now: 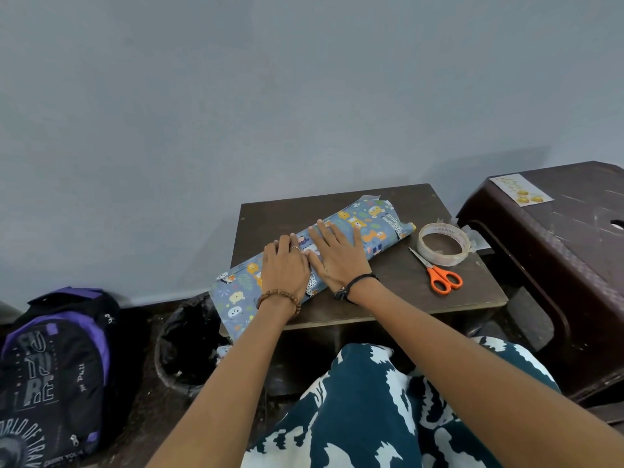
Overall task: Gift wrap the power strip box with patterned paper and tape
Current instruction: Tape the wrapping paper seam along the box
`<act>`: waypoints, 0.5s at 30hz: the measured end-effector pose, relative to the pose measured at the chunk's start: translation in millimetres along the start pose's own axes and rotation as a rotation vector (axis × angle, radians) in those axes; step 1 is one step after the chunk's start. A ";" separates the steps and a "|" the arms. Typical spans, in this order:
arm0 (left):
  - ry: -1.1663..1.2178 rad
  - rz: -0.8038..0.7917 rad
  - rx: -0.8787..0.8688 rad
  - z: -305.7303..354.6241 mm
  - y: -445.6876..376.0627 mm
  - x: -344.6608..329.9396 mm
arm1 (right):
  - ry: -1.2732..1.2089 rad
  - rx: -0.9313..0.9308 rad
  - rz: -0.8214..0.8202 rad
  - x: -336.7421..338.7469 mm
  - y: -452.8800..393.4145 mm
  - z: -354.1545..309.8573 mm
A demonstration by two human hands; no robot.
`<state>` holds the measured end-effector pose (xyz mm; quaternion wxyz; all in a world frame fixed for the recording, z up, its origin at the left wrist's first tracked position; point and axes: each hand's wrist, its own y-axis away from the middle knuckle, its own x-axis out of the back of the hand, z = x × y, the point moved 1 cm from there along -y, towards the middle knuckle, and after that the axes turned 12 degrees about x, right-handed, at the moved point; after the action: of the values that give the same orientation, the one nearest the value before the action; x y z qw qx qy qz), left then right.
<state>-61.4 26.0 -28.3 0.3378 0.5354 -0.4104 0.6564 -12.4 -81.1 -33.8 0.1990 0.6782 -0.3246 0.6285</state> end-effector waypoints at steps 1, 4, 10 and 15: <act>-0.009 -0.008 0.006 0.9 0.3 -0.3 | -0.010 0.002 0.006 -0.1 2.8 0.5; 0.003 -0.022 0.017 2.7 0.4 -0.3 | -0.022 -0.001 0.006 -0.3 10.2 1.5; 0.207 -0.100 0.178 1.0 -29.1 16.8 | -0.027 -0.037 0.022 0.1 19.3 -1.8; 0.209 -0.128 0.177 1.3 -44.8 19.3 | -0.046 -0.074 -0.022 1.3 25.6 -7.3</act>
<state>-25.2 44.4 -1.4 0.3712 0.5170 -0.2785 0.7193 -35.3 -94.5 -35.2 0.2230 0.6883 -0.3447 0.5981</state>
